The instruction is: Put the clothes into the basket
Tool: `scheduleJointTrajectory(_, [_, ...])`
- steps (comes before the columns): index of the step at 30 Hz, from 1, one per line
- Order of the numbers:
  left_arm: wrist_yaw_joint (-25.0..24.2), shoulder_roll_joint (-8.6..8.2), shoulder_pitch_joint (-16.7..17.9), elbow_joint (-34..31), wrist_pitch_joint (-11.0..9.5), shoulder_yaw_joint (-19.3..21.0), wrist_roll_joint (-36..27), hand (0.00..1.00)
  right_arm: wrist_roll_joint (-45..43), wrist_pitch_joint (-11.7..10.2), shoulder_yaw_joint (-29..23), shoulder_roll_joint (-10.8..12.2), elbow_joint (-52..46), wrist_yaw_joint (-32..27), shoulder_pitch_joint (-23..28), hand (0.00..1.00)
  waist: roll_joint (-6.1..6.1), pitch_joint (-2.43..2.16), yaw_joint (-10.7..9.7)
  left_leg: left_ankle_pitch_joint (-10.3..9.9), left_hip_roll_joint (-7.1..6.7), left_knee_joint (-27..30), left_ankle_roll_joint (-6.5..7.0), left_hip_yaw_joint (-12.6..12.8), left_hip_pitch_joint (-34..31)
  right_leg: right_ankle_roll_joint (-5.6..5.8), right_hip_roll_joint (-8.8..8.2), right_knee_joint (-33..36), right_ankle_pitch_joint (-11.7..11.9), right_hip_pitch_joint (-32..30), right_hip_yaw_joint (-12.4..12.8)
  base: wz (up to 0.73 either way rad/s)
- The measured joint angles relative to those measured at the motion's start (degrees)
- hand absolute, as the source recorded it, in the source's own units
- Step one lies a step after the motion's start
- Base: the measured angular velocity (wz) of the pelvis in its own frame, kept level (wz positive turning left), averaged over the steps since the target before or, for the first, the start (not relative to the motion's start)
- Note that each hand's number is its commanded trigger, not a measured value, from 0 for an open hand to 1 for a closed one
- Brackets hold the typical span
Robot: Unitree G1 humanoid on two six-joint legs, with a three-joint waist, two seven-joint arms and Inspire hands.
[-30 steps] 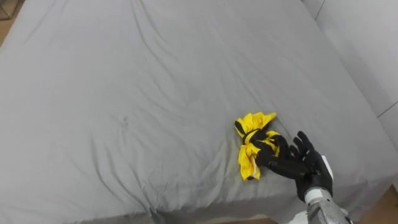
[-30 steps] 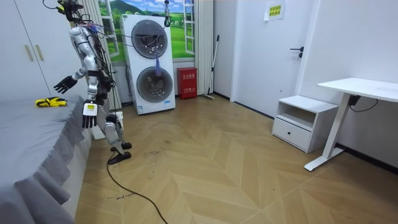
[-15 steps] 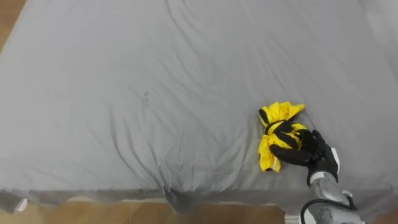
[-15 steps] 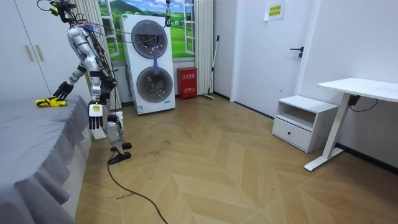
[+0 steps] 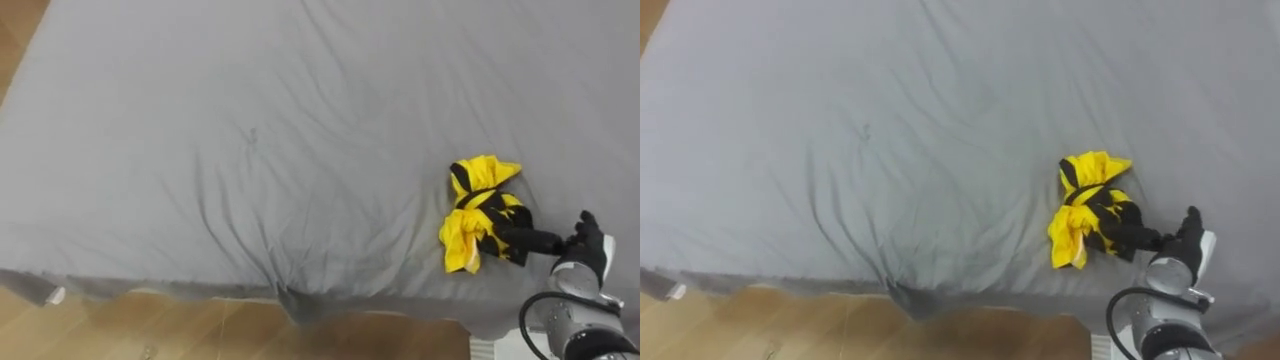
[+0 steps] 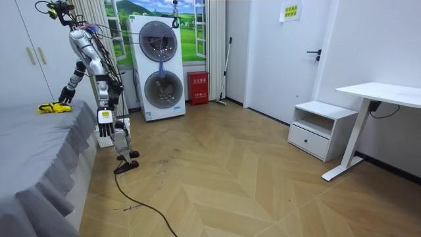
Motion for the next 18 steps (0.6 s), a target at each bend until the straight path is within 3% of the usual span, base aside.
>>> scheduleJointTrajectory(1, [0.0,0.03,-0.2,0.0,0.0,-0.1,0.0,0.0,-0.7,0.0,0.1,-0.1,0.1,0.0,-0.2,0.51,0.02,0.02,0.0,0.1,-0.03,0.0,0.06,0.0,-0.3,0.01,-0.06,0.1,0.0,-0.3,0.0,0.0])
scheduleJointTrajectory(2, [0.0,0.03,-0.2,0.0,0.0,-0.1,0.0,0.0,-1.0,0.0,0.1,-0.1,0.2,0.0,-0.3,0.33,0.04,0.05,0.0,0.1,-0.04,0.0,0.08,0.0,-0.4,0.03,-0.07,0.1,0.0,-0.4,0.0,0.0])
scheduleJointTrajectory(4, [0.0,0.03,-0.2,0.0,0.0,-0.1,0.0,0.0,-2.7,0.4,0.1,-0.1,0.4,0.2,-0.4,0.35,0.05,0.12,0.0,0.1,-0.09,0.0,0.11,0.0,-0.5,0.05,-0.13,0.1,0.0,-0.6,0.0,0.0])
scheduleJointTrajectory(8, [0.0,0.07,-0.6,0.0,0.1,-0.1,0.0,0.0,-2.7,0.4,2.3,-0.5,0.4,1.1,-0.5,0.18,0.23,0.23,0.2,0.1,-0.1,0.0,0.12,0.0,-1.3,0.07,-0.15,0.0,0.1,-1.3,0.0,0.0])
scheduleJointTrajectory(11, [0.0,0.11,-0.9,0.0,0.1,-0.1,0.0,0.0,-2.7,0.4,3.8,-0.8,0.4,2.8,-0.6,0.11,0.36,0.26,0.5,0.2,-0.09,0.0,0.12,0.1,-2.2,0.06,-0.14,0.2,0.1,-2.4,0.1,-0.02])
scheduleJointTrajectory(13, [0.0,0.08,-1.3,0.0,0.1,-0.5,0.0,0.0,-3.0,0.5,4.8,-1.1,0.7,3.5,-0.6,0.09,0.47,0.31,1.5,0.2,-0.08,0.0,0.12,0.3,-2.2,0.07,-0.13,0.3,0.1,-2.6,0.7,-0.11])
scheduleJointTrajectory(18, [0.1,0.32,-1.6,0.1,0.1,-2.2,0.0,0.0,-3.0,0.6,7.8,-1.3,-0.3,4.9,-0.6,0.07,0.78,0.4,1.7,0.2,-0.07,0.0,0.09,0.3,-2.2,0.08,-0.07,0.1,0.1,-2.6,0.6,-0.02])
